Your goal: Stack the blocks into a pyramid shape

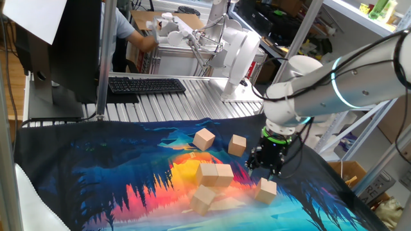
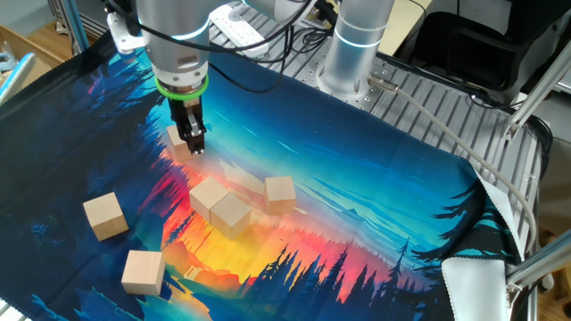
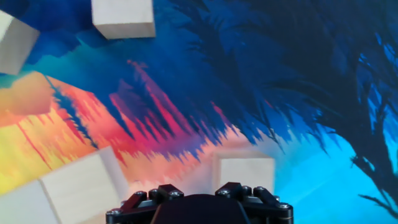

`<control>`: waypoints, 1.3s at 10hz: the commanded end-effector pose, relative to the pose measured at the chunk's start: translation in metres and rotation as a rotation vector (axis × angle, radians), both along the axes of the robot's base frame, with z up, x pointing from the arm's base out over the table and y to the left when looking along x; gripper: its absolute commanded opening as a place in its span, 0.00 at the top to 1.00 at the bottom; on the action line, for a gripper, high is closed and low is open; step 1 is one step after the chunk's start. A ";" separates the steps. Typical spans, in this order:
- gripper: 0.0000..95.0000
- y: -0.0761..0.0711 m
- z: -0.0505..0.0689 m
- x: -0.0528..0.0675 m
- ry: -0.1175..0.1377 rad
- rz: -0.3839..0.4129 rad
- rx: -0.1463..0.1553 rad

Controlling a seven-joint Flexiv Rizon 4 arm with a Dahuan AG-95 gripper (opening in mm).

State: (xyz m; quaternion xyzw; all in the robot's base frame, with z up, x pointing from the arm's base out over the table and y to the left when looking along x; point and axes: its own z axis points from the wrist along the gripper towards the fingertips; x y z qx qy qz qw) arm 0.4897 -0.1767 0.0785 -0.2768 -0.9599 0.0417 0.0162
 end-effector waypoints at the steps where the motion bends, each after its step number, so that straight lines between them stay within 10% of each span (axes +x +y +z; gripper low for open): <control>1: 0.40 -0.008 -0.002 0.000 0.000 0.009 0.006; 7: 0.40 -0.026 -0.019 -0.018 -0.021 0.011 0.003; 8: 0.20 -0.027 -0.020 -0.019 -0.023 0.007 0.003; 13: 0.20 -0.034 -0.024 -0.019 -0.032 -0.001 0.016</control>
